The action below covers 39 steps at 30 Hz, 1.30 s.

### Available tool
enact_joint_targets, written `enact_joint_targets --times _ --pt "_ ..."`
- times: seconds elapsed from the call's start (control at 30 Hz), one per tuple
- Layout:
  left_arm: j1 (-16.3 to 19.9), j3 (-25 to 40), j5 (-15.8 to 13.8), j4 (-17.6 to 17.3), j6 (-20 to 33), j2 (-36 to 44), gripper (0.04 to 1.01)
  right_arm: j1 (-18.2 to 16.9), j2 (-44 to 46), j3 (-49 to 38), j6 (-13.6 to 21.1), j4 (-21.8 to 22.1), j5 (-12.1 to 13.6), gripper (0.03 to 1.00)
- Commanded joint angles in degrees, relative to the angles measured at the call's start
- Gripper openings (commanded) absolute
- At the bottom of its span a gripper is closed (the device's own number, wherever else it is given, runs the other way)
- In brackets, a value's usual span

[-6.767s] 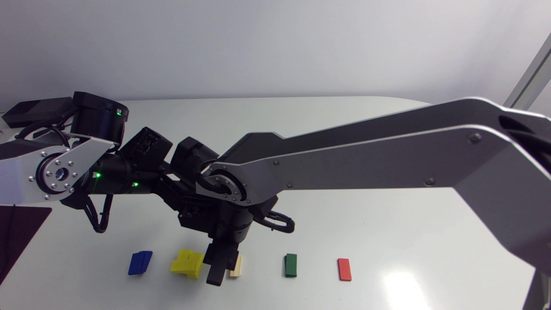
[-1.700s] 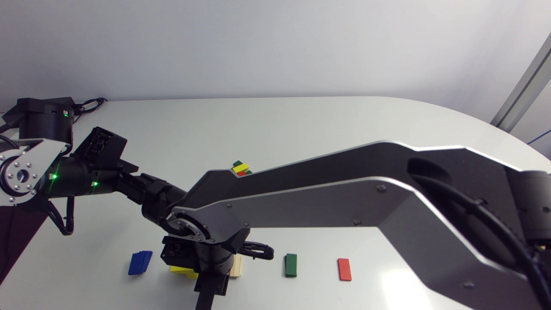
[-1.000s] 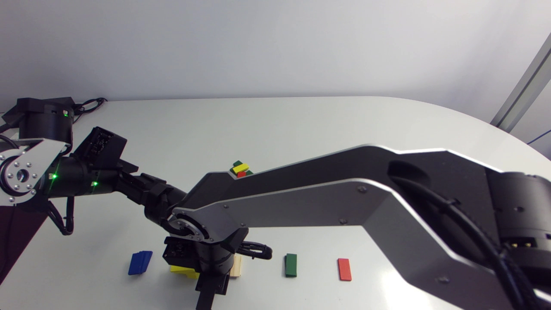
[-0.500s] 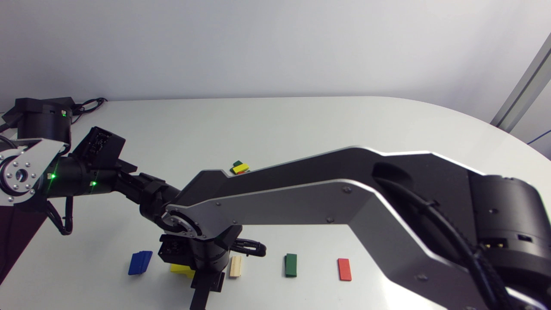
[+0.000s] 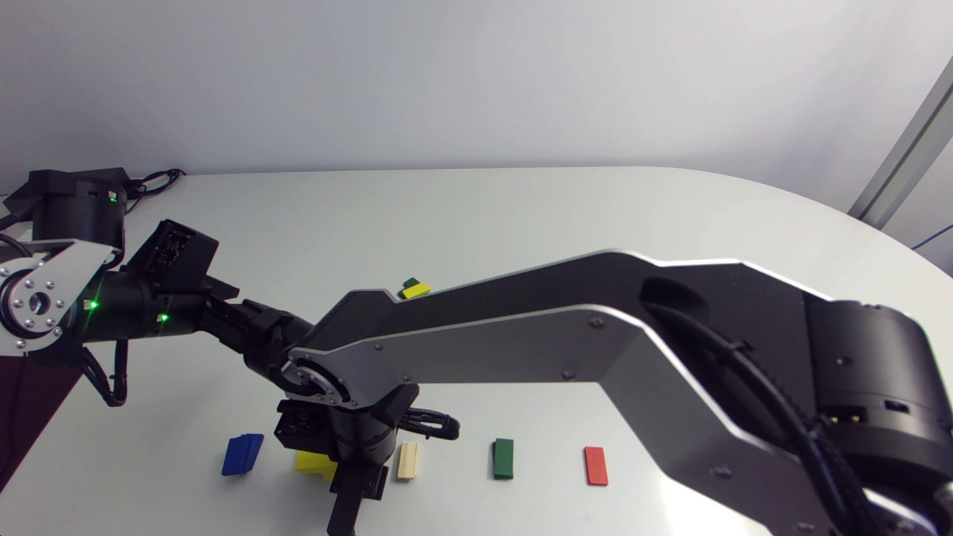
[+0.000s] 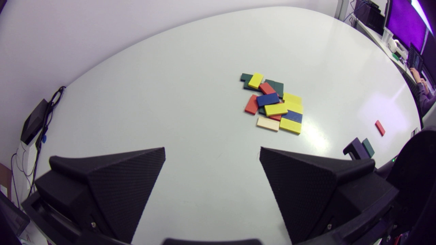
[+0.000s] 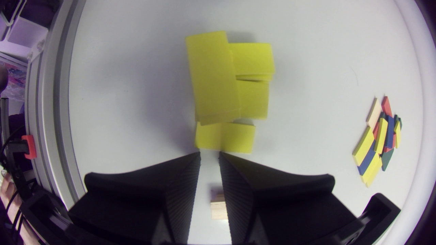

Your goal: Take domino bricks one by one from the mixed stack on the table and place each onto the existing stack of the same color.

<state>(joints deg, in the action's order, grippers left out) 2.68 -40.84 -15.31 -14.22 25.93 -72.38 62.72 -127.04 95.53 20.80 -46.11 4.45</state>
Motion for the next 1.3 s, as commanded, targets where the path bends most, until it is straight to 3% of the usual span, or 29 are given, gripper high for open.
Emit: enact_joint_targets --times 0.0,1.27 --pt "0.4 -1.3 -0.9 0.2 1.0 -1.1 0.987 -0.6 -2.5 0.0 0.9 -0.3 -0.6 0.238" --pt "-0.4 -2.4 -0.9 -0.3 0.7 -1.2 0.987 -1.4 -2.6 0.6 -0.1 1.9 -1.1 0.238"
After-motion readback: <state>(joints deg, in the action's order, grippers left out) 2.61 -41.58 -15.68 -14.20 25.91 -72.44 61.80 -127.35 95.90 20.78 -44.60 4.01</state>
